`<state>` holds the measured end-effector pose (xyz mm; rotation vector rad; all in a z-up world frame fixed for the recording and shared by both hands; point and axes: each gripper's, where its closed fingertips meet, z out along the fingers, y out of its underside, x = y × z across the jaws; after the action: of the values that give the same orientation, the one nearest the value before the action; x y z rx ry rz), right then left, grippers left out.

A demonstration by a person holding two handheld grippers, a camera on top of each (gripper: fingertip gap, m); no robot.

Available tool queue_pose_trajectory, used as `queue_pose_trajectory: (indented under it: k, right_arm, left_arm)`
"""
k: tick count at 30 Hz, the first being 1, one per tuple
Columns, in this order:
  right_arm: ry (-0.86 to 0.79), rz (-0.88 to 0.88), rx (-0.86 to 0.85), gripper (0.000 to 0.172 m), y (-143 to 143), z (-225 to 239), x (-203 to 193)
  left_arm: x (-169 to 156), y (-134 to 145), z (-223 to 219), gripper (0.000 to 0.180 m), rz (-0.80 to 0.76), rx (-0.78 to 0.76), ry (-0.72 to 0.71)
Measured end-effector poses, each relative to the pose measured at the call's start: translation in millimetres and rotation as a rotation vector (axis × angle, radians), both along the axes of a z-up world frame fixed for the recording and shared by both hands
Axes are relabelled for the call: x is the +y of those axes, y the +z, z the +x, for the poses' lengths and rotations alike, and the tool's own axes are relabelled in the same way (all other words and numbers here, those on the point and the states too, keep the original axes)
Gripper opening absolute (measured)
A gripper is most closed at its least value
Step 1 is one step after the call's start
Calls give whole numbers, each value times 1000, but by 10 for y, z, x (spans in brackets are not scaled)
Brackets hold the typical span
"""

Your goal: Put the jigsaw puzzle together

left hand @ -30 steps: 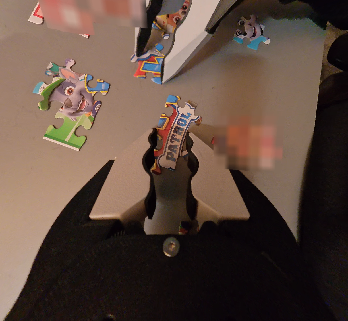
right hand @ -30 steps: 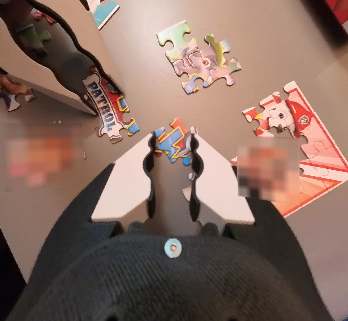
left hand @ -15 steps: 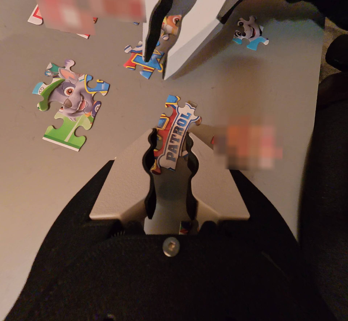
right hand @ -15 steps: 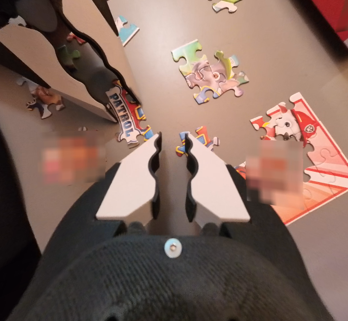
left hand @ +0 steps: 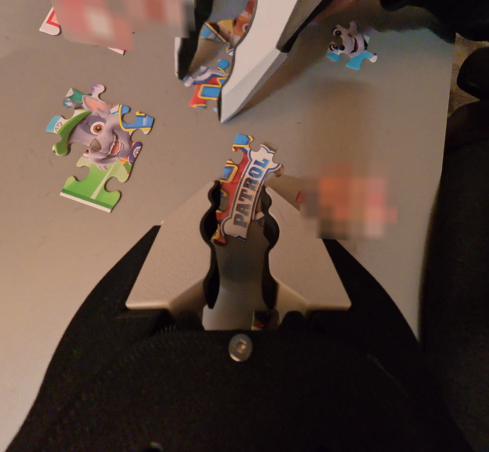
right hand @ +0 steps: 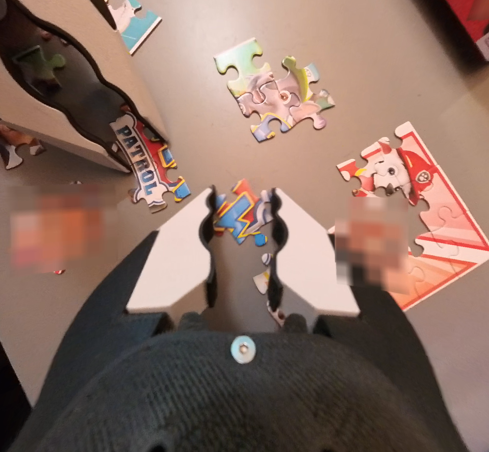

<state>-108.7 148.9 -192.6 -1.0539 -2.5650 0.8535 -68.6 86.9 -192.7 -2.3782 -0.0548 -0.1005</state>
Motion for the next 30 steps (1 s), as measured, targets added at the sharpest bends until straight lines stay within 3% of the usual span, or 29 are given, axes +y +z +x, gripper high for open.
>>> queue_pose_trajectory:
  k: [1, 6, 9, 13, 17, 19, 30]
  right_arm:
    - [8, 1, 0, 30, 2, 9, -7]
    - [12, 3, 6, 22, 6, 28, -26]
    - [-6, 33, 7, 55, 5, 39, 40]
    - [10, 2, -4, 67, -7, 121, 12]
    - [32, -5, 6, 49, 3, 162, -19]
    - [45, -12, 9, 30, 8, 175, -39]
    - [35, -12, 11, 29, 11, 186, -51]
  left_arm:
    - [1, 0, 1, 27, 0, 0, 0]
    - [1, 1, 0, 27, 1, -1, 0]
    - [-4, 0, 0, 27, 1, 0, 0]
    - [-4, 1, 1, 27, 4, -5, -1]
    - [-2, 2, 1, 27, 6, -6, -2]
    - [-2, 1, 1, 27, 5, -4, -1]
    - [-4, 0, 1, 27, 3, 3, 1]
